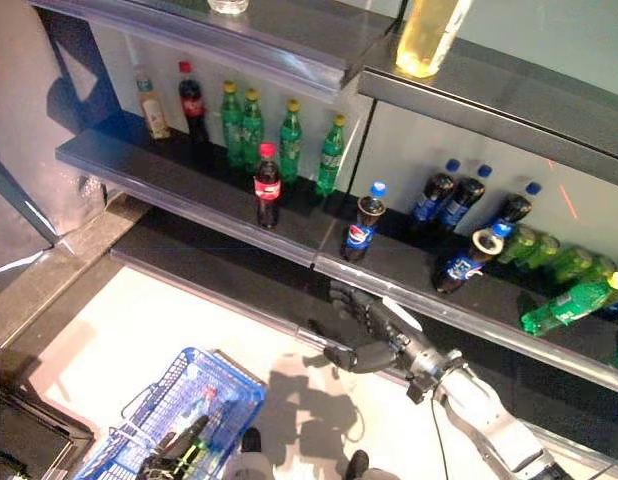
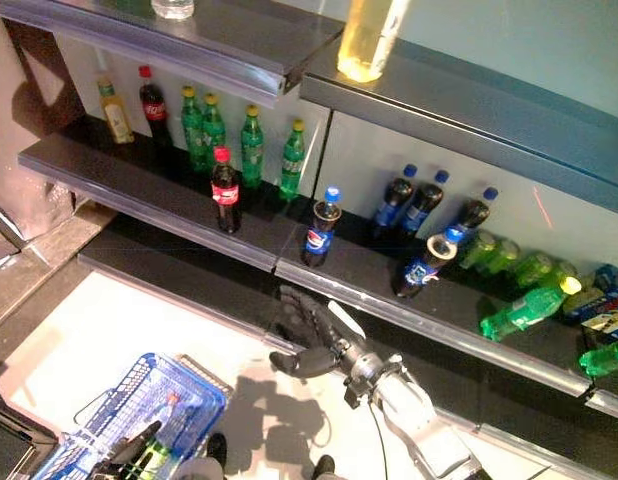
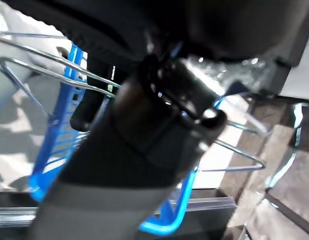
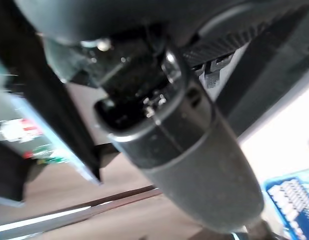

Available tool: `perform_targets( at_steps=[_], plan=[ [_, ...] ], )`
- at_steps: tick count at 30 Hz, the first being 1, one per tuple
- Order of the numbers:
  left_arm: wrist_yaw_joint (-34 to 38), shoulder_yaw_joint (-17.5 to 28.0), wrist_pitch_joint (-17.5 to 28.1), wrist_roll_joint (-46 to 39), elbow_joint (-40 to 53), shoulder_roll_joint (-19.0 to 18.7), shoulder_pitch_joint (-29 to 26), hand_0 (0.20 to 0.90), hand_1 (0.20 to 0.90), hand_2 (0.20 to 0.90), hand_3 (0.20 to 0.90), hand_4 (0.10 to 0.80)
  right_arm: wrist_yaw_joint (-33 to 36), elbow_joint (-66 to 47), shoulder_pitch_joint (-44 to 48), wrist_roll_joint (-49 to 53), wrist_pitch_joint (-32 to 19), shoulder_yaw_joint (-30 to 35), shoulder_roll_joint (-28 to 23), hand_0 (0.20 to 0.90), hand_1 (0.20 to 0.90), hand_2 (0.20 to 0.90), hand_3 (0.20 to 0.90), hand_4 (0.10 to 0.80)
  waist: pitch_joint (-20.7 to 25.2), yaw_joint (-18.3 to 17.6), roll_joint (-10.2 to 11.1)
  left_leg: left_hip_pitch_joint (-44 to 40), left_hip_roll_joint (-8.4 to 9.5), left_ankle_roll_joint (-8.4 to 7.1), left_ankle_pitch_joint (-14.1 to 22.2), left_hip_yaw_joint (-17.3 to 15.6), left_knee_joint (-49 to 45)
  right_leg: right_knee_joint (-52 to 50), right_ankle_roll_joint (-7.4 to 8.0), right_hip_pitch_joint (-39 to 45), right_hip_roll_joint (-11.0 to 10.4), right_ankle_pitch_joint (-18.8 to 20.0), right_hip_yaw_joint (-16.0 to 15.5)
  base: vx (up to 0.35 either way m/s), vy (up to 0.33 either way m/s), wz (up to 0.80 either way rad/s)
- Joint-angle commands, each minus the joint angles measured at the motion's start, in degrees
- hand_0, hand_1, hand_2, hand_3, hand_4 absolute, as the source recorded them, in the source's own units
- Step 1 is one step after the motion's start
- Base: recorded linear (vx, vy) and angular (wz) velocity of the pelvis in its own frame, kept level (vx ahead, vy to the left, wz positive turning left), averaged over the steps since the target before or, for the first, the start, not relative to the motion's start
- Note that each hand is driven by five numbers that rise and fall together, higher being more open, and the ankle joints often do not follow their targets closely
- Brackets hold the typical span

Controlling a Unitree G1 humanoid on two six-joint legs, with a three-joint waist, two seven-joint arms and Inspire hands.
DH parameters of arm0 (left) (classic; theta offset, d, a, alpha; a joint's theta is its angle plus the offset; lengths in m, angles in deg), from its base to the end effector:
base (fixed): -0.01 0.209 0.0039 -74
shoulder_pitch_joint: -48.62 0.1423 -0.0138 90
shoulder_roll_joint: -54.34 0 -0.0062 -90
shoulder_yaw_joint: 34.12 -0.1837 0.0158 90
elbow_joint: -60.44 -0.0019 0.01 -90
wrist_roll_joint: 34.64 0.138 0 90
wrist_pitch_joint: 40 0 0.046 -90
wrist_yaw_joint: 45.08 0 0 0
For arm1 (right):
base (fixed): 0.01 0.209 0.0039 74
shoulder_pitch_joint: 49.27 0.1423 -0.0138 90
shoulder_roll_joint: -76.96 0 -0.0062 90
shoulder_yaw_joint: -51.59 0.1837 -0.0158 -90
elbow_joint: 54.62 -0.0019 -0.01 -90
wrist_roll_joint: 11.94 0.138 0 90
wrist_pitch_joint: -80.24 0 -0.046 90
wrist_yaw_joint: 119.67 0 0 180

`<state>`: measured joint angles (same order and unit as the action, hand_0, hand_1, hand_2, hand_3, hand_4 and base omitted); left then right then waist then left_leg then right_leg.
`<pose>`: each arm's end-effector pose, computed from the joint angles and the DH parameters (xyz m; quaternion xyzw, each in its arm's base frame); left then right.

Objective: Pick up the drink and place into the basket.

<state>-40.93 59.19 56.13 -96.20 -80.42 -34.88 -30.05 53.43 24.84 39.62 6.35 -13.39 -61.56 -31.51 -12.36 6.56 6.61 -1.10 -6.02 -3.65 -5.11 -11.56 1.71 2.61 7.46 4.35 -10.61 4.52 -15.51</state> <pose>0.0590 0.2514 -0.0965 -0.3147 0.3562 0.3896 0.7888 0.1834 -0.1736 0.0629 -0.1106 -0.0066 0.2791 0.9539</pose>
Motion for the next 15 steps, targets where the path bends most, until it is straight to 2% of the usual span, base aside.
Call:
perform_targets(
  at_steps=[1, 4, 6, 9, 10, 15],
  plan=[
    [-5.5, -4.1, 2.5, 2.8, 2.8, 3.6, -2.0, 0.3, 0.3, 0.3, 0.2, 0.1, 8.2, -8.1, 8.6, 2.8, -7.6, 5.7, -2.7, 0.9, 0.9, 0.9, 0.9, 0.8, 3.3, 1.6, -2.0, -0.4, -0.64, -1.05, 5.3, 2.3, -3.9, -3.6, 2.71, 2.3, -2.0, -3.0, -3.0, 0.045, 0.01, 0.09],
    [-5.9, -3.5, 1.8, 4.7, 1.1, 5.6, -1.3, 0.3, 0.3, 0.3, 0.2, 0.1, 20.6, -10.6, 11.1, -0.6, -10.7, 10.0, -0.5, 0.9, 0.9, 0.9, 0.9, 0.8, 4.2, 2.0, -3.1, -1.2, -0.4, -1.28, 5.0, 2.9, -2.3, -2.7, 2.6, 3.4, -1.9, -3.5, -3.6, 0.048, 0.051, 0.17],
    [-5.5, -3.4, 1.7, 4.0, 0.8, 6.3, -1.0, 0.3, 0.3, 0.3, 0.2, 0.1, 26.6, -10.8, 11.6, -1.9, -10.1, 10.9, 0.7, 0.9, 0.9, 0.9, 0.9, 0.8, 4.5, 2.1, -3.7, -1.3, -0.42, -1.41, 4.9, 3.1, -2.3, -2.8, 2.43, 3.6, -1.9, -3.8, -3.8, 0.031, 0.058, 0.08],
    [-5.5, -3.0, 1.4, 3.1, 0.5, 6.6, -1.1, 0.3, 0.3, 0.3, 0.2, 0.1, 29.6, -9.9, 12.0, -1.0, -9.2, 11.0, 1.5, 0.9, 0.9, 0.9, 0.9, 0.8, 4.5, 2.2, -4.1, -1.0, -0.4, -1.51, 5.1, 3.3, -2.9, -3.2, 2.2, 3.6, -1.9, -4.1, -3.9, 0.034, 0.043, 0.08],
    [-5.6, -2.9, 0.9, 3.5, 0.4, 6.4, -1.4, 0.3, 0.3, 0.3, 0.2, 0.1, 33.1, -8.1, 12.6, -1.4, -7.8, 10.6, 1.8, 0.9, 0.9, 0.9, 0.9, 0.8, 4.3, 2.6, -4.4, -0.6, -0.37, -1.62, 5.3, 3.7, -4.0, -3.8, 1.97, 3.5, -2.1, -4.3, -4.3, 0.06, 0.045, 0.13],
    [-6.2, -3.7, -0.1, 4.5, 0.6, 6.1, -1.4, 0.3, 0.3, 0.3, 0.2, 0.1, 40.6, -3.2, 13.6, 0.8, -3.0, 10.2, 3.0, 0.9, 0.9, 0.9, 0.9, 0.8, 3.5, 3.7, -5.1, 0.7, 0.28, -1.43, 5.8, 5.0, -7.0, -6.4, 1.39, 3.6, -2.7, -5.4, -5.8, 0.08, 0.047, 0.21]
  ],
)
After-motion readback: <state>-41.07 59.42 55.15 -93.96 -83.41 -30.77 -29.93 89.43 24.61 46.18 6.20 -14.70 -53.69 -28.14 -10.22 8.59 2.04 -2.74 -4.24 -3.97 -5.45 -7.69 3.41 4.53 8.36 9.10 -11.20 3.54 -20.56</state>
